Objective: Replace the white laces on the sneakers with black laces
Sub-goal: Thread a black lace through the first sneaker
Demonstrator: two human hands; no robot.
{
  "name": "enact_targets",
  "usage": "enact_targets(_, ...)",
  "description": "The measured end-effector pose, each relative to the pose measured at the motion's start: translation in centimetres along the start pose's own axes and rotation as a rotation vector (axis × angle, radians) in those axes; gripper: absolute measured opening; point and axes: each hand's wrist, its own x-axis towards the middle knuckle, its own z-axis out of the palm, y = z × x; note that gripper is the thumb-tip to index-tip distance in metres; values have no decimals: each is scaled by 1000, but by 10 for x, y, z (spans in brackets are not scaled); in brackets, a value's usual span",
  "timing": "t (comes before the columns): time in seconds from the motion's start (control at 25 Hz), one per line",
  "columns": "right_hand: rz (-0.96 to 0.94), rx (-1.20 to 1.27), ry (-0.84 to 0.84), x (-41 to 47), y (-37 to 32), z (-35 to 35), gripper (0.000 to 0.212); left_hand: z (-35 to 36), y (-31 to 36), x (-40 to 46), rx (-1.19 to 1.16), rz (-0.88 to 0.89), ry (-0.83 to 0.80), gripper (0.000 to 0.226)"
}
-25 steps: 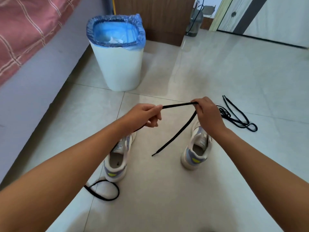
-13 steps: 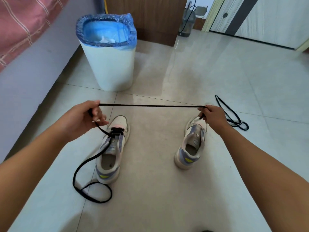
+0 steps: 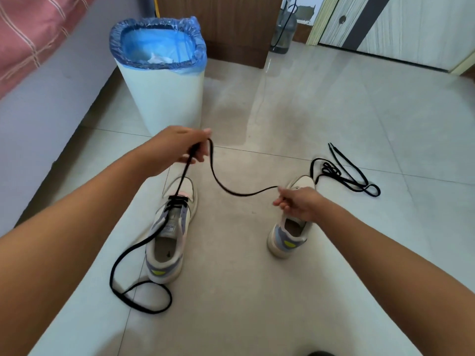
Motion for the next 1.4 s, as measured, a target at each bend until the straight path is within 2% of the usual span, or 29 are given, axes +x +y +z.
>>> enact_targets(0.12, 158, -108, -171, -8, 15, 39, 32, 35, 18, 22, 577, 46, -112, 41)
enact_targets(0.2, 212, -123, -196, -10, 27, 58, 32, 53, 17, 25, 746, 50, -101, 49)
enact_targets(0.28, 237, -92, -187, -10, 37, 71, 31, 52, 1, 15, 698, 34, 23, 50)
enact_targets(0.4, 258, 115, -216, -9, 49, 91, 24, 16, -51, -15, 546, -192, 219, 33)
enact_targets(0.48, 244, 271, -226, -10, 52, 111, 19, -1, -85, -45, 554, -361, 174, 29)
enact_targets(0.52, 226, 296, -216, -11, 52, 121, 17, -3, -97, -55, 558, -381, 150, 27)
enact_targets(0.6, 169, 282, -184, -14, 50, 143, 16, 1, -106, -62, 535, -320, 195, 24)
enact_targets(0.68, 121, 299, -152, -17, 48, 162, 11, 10, -109, -60, 631, -192, 270, 19)
enact_targets(0.76, 75, 351, -126, -19, 48, 176, 11, 17, -114, -55, 884, -98, 219, 20)
enact_targets(0.84, 32, 357, -68, -19, 48, 186, 20, 20, -127, -48, 958, -107, 161, 23)
enact_targets(1.0, -31, 334, 3, -15, 47, 192, 28, 18, -142, -40, 685, -123, 204, 23)
enact_targets(1.16, -104, 240, 6, -12, 49, 194, 23, 19, -150, -41, 642, -105, 213, 21)
enact_targets(1.32, -275, -75, 44, -6, 53, 195, 25, 25, -153, -44, 631, -139, 264, 23)
enact_targets(1.4, -289, -111, 43, -8, 57, 197, 23, 28, -153, -45, 623, -159, 294, 24)
